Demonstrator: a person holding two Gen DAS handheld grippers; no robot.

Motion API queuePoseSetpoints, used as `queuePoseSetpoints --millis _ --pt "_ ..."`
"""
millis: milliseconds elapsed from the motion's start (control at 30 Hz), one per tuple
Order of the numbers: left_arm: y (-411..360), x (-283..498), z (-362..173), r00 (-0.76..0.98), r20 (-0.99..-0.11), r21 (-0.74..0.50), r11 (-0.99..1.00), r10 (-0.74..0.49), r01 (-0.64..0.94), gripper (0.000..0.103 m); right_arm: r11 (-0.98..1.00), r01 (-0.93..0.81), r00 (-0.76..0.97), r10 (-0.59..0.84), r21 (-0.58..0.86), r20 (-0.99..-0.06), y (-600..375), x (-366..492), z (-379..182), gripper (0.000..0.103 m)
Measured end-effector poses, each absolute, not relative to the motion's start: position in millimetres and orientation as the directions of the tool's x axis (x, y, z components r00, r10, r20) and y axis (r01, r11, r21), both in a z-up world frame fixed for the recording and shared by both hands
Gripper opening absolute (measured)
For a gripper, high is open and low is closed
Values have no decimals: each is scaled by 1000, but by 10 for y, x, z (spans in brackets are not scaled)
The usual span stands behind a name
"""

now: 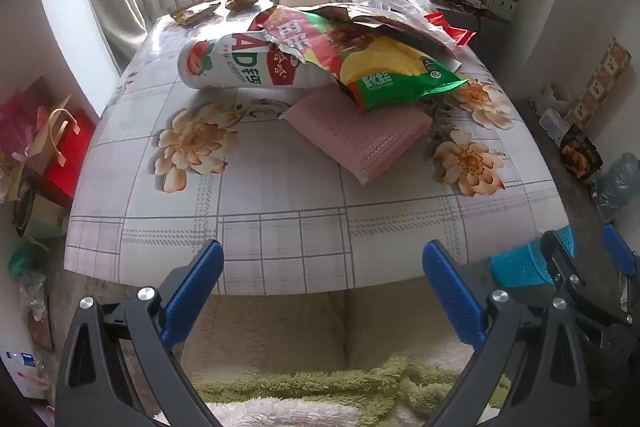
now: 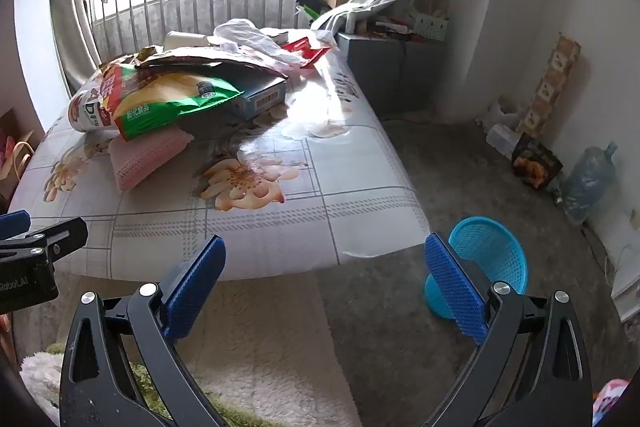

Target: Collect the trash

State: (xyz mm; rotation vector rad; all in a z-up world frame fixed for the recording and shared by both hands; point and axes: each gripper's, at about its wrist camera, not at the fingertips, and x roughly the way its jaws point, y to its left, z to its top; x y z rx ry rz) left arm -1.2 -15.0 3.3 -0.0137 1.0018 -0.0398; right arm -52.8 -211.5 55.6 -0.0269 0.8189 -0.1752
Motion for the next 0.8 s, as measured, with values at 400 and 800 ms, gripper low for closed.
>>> queuePoseSetpoints --millis 400,800 --pt "-102 16 3 529 -848 -33 999 -32 7 98 986 136 664 -162 -96 -730 -2105 -485 500 95" --pt "-94 23 -2 532 -846 -32 999 -29 4 98 986 137 667 -160 -92 -728 -2101 -493 506 95"
